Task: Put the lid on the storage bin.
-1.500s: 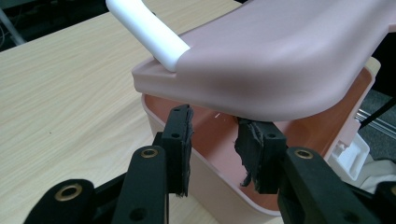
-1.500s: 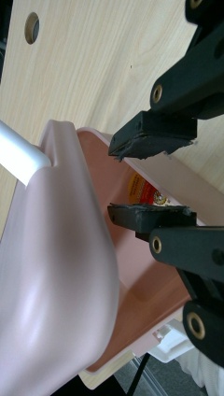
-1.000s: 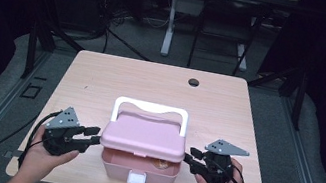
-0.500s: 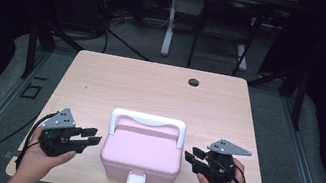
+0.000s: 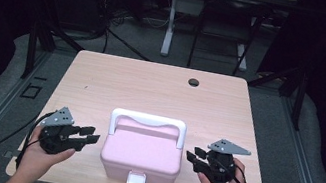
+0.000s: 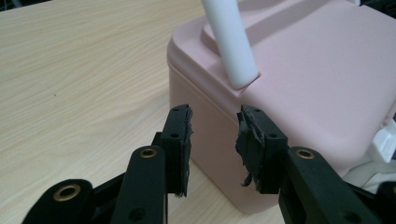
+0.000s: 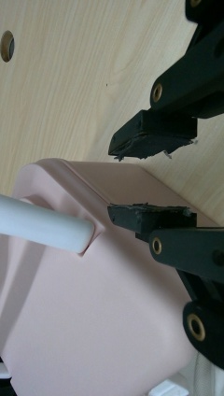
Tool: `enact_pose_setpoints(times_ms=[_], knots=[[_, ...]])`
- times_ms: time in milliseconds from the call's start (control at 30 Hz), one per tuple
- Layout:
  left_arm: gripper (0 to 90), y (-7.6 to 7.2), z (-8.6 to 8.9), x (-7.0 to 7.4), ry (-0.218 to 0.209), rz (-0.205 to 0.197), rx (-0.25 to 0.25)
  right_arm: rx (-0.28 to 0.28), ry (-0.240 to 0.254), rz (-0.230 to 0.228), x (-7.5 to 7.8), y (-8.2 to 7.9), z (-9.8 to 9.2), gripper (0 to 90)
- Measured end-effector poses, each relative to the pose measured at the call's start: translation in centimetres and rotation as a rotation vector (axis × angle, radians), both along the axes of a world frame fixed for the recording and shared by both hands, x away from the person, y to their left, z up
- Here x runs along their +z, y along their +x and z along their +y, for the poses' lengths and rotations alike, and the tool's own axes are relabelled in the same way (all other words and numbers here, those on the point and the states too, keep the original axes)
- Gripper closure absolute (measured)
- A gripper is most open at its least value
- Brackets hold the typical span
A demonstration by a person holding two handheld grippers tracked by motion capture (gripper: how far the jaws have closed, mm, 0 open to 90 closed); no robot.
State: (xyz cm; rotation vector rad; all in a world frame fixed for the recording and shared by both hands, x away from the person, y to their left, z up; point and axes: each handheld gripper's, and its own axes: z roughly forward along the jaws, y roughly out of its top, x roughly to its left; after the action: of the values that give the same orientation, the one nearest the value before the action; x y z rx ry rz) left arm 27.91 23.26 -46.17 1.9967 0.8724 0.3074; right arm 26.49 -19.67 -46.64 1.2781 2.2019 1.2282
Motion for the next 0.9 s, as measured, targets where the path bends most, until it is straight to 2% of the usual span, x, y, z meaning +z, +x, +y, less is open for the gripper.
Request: enact_pose_setpoints(times_ms=[267, 400, 900], knots=[[60.8, 0.6, 0.9, -1.1, -0.009, 0.025, 0.035, -0.023, 0.003, 0.010, -0.6, 0.4, -0.4, 63.2], [59.0, 0.8, 1.0, -1.5, -0.020, 0.029, 0.050, -0.034, -0.003, 0.019, -0.9, 0.6, -0.7, 62.1], [51.8, 1.6, 2.0, -3.3, -0.014, 0.041, 0.108, -0.070, -0.012, 0.020, -2.2, 1.3, -1.6, 58.6]])
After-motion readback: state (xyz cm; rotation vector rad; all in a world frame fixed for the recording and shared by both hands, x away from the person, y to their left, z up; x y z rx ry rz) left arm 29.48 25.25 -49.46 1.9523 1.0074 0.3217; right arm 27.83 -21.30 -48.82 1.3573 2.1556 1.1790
